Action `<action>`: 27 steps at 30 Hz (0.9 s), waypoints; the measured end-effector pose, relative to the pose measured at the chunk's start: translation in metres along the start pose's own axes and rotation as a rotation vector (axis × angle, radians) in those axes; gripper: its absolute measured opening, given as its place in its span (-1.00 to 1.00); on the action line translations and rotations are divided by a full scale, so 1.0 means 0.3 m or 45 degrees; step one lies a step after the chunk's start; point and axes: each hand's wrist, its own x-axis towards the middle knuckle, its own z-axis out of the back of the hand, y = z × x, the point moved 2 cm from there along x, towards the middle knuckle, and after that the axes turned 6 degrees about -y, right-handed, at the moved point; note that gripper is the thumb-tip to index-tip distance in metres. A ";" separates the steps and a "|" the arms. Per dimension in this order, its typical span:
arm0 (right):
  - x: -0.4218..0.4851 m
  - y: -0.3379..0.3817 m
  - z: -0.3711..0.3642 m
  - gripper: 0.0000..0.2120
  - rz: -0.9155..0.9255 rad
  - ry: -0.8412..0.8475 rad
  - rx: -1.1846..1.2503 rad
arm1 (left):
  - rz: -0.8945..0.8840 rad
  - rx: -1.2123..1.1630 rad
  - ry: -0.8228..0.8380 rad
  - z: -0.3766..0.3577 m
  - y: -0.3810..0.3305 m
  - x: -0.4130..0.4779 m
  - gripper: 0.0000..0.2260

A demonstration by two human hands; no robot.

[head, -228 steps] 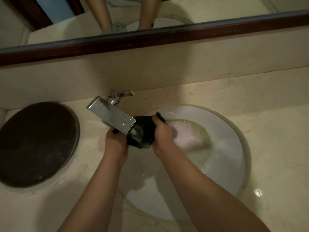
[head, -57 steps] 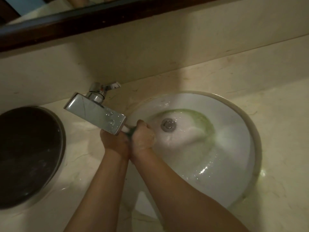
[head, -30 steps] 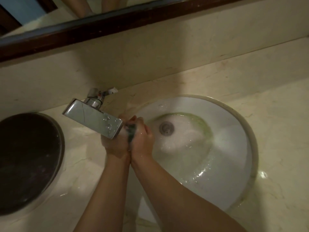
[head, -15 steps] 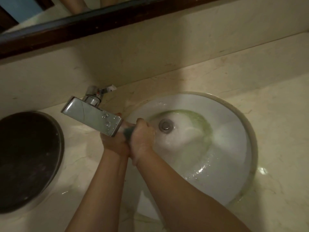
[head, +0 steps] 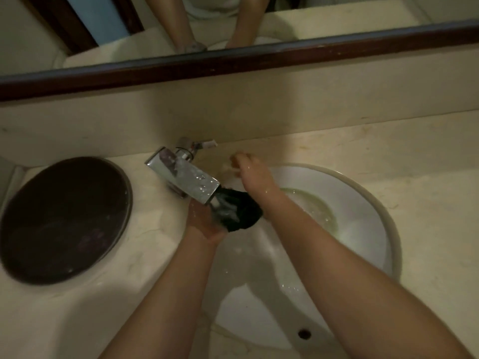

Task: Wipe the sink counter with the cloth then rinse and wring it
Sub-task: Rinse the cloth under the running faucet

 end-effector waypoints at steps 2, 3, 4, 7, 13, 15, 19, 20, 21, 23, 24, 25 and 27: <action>0.007 0.077 -0.007 -0.53 0.125 0.091 -0.010 | 0.032 -0.034 0.083 0.006 0.003 0.003 -0.46; 0.012 0.119 -0.007 -0.59 0.166 0.126 0.006 | 0.009 -0.022 0.135 -0.003 0.003 -0.014 -0.48; 0.016 0.154 -0.008 -0.64 0.187 0.159 0.023 | -0.017 0.000 0.165 0.005 0.003 -0.012 -0.55; 0.006 0.202 -0.022 -0.63 0.196 0.248 -0.009 | -0.073 0.017 0.148 0.014 -0.002 -0.040 -0.75; -0.115 0.201 -0.068 -0.68 0.429 0.298 -0.026 | -0.076 0.110 0.124 0.035 0.014 -0.121 -0.80; -0.083 0.194 -0.042 -0.70 0.523 0.111 -0.101 | 0.021 0.078 -0.012 0.058 0.024 -0.133 -0.67; -0.032 0.184 0.000 -0.68 0.493 0.076 -0.288 | 0.028 0.091 -0.163 0.068 0.034 -0.171 -0.71; -0.041 0.185 -0.005 -0.64 0.479 0.111 -0.277 | 0.022 0.094 -0.161 0.067 0.038 -0.178 -0.75; -0.046 0.186 -0.013 -0.61 0.470 0.126 -0.236 | 0.016 0.100 -0.168 0.070 0.038 -0.177 -0.80; -0.055 0.188 -0.031 -0.55 0.458 0.114 -0.164 | 0.011 0.083 -0.179 0.070 0.031 -0.179 -0.84; -0.064 0.188 -0.037 -0.53 0.457 0.110 -0.148 | -0.002 0.058 -0.184 0.070 0.025 -0.175 -0.83; -0.071 0.188 -0.041 -0.51 0.460 0.114 -0.143 | -0.009 0.038 -0.187 0.067 0.018 -0.170 -0.81; -0.078 0.175 -0.033 -0.51 0.466 0.130 -0.149 | -0.027 0.011 -0.159 0.049 0.010 -0.175 -0.78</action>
